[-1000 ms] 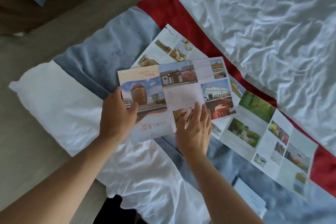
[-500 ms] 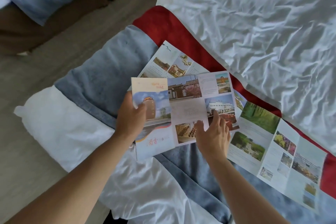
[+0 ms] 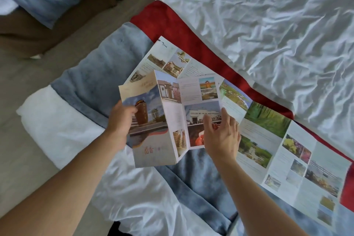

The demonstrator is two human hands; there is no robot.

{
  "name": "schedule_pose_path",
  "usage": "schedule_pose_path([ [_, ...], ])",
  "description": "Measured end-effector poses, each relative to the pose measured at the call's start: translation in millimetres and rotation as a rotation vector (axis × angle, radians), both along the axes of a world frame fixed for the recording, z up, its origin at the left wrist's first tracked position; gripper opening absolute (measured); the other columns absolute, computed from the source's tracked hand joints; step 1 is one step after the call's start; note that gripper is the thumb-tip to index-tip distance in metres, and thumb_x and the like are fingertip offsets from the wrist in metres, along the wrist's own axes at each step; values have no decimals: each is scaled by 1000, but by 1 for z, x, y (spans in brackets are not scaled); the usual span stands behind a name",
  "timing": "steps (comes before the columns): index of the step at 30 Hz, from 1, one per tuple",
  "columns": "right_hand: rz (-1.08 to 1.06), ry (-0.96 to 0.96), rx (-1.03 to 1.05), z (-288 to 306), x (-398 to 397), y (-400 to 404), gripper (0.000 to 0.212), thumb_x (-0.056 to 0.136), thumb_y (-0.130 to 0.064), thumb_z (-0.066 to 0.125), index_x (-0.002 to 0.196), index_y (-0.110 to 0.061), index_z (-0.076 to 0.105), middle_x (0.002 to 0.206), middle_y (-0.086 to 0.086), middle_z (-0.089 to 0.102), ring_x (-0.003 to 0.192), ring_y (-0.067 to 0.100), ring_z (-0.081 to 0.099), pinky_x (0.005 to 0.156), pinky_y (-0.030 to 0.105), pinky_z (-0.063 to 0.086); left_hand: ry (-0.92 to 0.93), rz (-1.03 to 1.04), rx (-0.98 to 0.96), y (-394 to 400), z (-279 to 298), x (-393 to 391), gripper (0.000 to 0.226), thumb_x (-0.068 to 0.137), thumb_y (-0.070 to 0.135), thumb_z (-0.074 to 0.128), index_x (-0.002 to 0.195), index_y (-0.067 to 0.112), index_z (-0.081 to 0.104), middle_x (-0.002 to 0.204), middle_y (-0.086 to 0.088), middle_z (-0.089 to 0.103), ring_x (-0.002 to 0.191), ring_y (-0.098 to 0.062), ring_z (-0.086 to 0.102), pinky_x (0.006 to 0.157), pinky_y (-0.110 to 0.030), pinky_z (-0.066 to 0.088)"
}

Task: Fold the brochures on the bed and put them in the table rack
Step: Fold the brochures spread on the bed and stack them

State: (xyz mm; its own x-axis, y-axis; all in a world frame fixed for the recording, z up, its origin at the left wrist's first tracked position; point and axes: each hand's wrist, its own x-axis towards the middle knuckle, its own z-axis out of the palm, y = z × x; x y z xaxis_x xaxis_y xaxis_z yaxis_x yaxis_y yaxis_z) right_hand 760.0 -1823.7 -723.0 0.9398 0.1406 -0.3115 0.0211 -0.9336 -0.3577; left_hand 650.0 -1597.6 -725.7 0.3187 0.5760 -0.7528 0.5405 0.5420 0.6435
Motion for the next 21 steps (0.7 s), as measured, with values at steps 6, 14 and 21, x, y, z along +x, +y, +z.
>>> schedule_pose_path([
  [6, -102, 177, 390, 21, 7, -13, 74, 82, -70, 26, 136, -26, 51, 128, 3, 62, 111, 21, 57, 86, 39, 45, -34, -110, 198, -60, 15, 44, 36, 72, 33, 71, 102, 16, 61, 97, -8, 69, 96, -31, 68, 74, -49, 57],
  [14, -45, 280, 371, 13, 9, -53, 59, 93, -15, 51, 147, -35, 39, 105, -10, 62, 92, 20, 64, 65, 28, 50, 117, -446, 601, -122, 3, 66, 42, 87, 37, 72, 113, 9, 56, 110, -12, 64, 101, -33, 61, 80, -49, 53],
  [21, 63, 245, 334, 4, -16, -78, 77, 84, -3, 48, 154, -28, 28, 132, 3, 47, 96, 17, 49, 74, 40, 58, 91, -706, 662, -160, 0, 47, 58, 85, 11, 70, 138, 14, 47, 131, -12, 54, 120, -30, 54, 95, -48, 51],
])
